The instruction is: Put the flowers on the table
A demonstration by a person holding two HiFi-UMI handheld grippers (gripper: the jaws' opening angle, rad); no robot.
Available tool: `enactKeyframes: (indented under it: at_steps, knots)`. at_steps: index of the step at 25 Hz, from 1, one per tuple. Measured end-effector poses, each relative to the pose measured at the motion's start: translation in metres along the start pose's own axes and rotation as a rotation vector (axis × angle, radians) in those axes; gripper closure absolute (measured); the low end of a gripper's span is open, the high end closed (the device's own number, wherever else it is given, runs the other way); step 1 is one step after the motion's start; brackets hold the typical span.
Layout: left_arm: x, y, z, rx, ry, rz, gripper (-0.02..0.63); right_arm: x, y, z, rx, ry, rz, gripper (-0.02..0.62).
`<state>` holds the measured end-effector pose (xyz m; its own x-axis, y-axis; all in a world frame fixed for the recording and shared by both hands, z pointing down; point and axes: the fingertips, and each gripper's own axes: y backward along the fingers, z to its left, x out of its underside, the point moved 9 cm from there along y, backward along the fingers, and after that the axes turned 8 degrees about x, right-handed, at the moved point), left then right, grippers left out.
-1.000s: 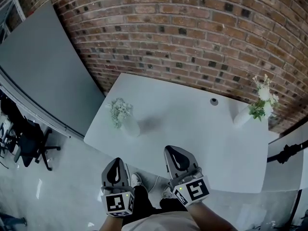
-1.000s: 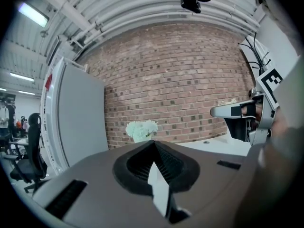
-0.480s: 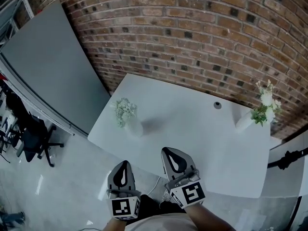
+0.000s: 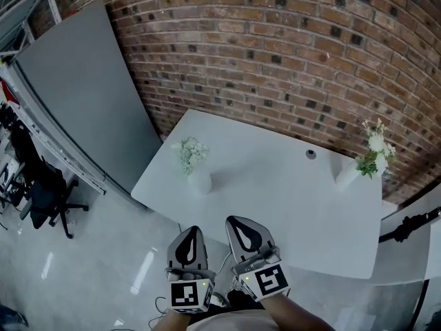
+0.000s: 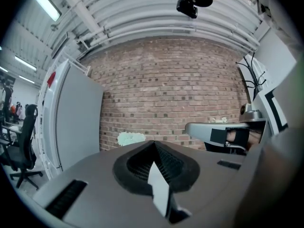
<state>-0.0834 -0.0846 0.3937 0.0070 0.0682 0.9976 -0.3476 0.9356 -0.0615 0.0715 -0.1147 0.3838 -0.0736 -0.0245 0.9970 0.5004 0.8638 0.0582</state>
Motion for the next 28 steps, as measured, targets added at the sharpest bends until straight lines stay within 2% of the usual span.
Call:
enactKeyframes:
  at_steps: [11, 19, 28]
  knots:
    - [0.005, 0.073, 0.011, 0.020, 0.038, 0.010, 0.600, -0.016, 0.043, 0.068, 0.025, 0.052, 0.019, 0.578]
    - [0.003, 0.091, 0.007, -0.007, 0.039, 0.018, 0.600, -0.017, 0.053, 0.083, -0.011, 0.038, 0.015, 0.578]
    - [0.000, 0.087, 0.000, -0.017, 0.036, 0.001, 0.600, -0.018, 0.047, 0.076, -0.040, 0.022, 0.010, 0.578]
